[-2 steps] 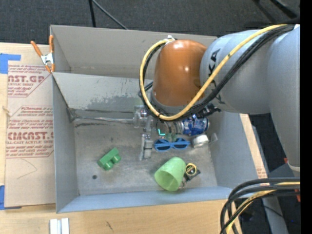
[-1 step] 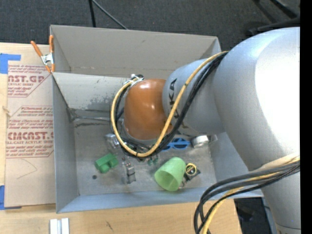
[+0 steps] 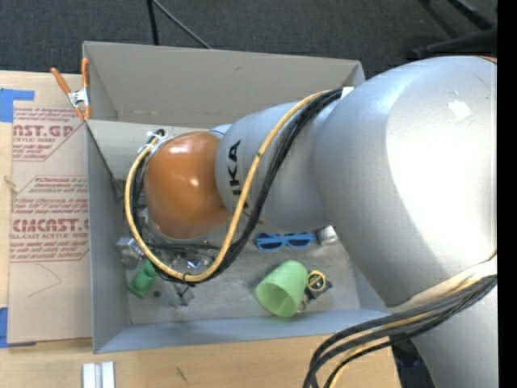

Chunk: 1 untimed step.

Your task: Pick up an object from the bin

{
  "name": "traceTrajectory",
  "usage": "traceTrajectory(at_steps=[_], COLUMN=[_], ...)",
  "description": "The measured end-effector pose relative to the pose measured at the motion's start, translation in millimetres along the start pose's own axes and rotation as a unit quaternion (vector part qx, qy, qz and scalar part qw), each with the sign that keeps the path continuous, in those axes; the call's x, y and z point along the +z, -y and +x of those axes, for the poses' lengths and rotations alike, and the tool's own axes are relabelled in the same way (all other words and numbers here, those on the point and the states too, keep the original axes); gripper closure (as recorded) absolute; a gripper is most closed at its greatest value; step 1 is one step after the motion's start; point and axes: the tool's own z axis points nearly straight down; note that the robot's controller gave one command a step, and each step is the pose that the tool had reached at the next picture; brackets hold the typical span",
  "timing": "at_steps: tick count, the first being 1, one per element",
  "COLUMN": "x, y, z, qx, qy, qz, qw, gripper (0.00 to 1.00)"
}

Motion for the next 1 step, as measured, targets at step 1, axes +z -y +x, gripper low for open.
traceTrajectory(at_steps=[1], x=[-0.7], y=[2.7], z=[1.4], qx=[0.003], qy=[-0.0019], qz=[0.0], qw=[1.0], gripper=[1.0])
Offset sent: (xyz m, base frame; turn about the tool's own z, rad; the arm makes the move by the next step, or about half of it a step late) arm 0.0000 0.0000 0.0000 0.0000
